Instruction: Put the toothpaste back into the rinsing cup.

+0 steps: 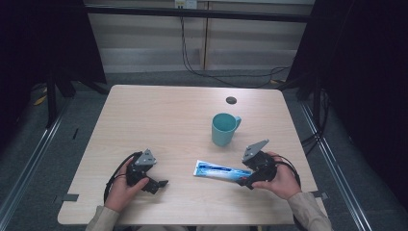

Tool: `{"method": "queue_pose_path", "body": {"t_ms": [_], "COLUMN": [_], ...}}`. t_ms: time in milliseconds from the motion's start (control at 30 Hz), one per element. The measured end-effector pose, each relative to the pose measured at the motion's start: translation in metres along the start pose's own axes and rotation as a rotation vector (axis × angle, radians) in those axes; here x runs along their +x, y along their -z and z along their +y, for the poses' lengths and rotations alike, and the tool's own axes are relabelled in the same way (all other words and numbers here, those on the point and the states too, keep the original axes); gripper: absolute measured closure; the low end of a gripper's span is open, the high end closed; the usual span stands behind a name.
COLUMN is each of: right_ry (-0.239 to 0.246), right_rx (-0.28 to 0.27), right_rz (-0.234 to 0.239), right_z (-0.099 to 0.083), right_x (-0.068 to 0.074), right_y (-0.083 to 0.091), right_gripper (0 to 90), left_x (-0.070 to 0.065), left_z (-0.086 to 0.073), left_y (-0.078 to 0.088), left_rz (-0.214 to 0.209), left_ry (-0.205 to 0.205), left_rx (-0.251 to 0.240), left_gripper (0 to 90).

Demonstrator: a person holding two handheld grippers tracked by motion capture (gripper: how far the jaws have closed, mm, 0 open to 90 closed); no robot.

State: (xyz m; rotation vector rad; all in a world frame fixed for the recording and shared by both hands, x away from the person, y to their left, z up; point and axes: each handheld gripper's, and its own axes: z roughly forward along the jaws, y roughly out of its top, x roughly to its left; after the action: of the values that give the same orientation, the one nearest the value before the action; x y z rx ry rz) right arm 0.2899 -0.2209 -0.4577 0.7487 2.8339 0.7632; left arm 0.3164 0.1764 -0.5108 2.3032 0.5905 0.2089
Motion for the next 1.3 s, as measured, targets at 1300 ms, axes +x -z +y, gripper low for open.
{"method": "queue_pose_path", "body": {"t_ms": [1300], "right_ry": [0.066], "right_rx": [0.246], "right_rz": [0.045], "right_z": [0.061], "right_x": [0.004], "right_y": [-0.045], "right_gripper": [30.7], "left_x": [0.001], "left_z": [0.001], "left_y": [-0.002], "left_rz": [-0.002], "left_ry": [0.01], "left_rx": [-0.006], "left_gripper": [0.0]}}
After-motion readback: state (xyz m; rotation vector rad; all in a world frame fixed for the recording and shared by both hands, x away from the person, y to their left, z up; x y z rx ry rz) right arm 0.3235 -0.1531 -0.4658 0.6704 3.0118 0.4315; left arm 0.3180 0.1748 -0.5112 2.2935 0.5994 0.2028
